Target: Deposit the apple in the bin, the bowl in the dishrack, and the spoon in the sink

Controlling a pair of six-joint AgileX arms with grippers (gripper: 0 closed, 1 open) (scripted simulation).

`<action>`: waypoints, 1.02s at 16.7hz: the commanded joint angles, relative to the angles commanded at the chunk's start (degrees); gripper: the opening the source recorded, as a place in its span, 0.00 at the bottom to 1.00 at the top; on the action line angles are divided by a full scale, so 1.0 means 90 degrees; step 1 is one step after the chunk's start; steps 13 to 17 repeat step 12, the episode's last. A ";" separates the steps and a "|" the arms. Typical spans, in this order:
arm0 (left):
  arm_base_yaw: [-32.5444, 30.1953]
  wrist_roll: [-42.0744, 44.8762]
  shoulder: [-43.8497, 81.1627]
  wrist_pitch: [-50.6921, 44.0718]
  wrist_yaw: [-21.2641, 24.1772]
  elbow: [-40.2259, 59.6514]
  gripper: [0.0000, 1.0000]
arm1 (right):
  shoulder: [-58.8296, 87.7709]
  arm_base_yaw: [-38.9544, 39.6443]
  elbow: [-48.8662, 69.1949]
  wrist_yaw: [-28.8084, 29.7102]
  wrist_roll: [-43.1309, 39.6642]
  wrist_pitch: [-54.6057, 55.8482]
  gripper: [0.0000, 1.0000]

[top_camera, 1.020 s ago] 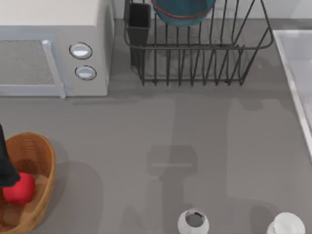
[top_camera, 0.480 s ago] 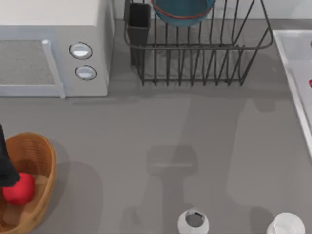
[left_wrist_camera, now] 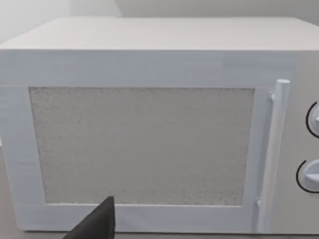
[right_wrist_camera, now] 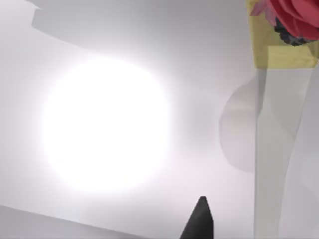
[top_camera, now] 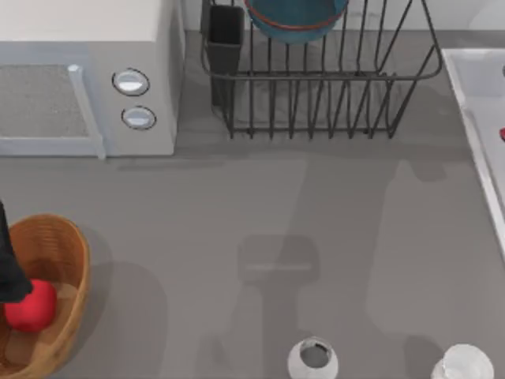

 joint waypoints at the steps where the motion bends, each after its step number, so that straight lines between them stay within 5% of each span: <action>1: 0.0000 0.0000 0.0000 0.0000 0.0000 0.0000 1.00 | 0.0000 0.0000 0.0000 0.0000 0.0000 0.0000 0.60; 6: 0.0000 0.0000 0.0000 0.0000 0.0000 0.0000 1.00 | 0.0000 0.0000 0.0000 0.0000 0.0000 0.0000 0.98; 17: 0.0000 0.0000 0.0000 0.0000 0.0000 0.0000 1.00 | 0.0000 0.0000 0.0000 0.0000 0.0000 0.0000 1.00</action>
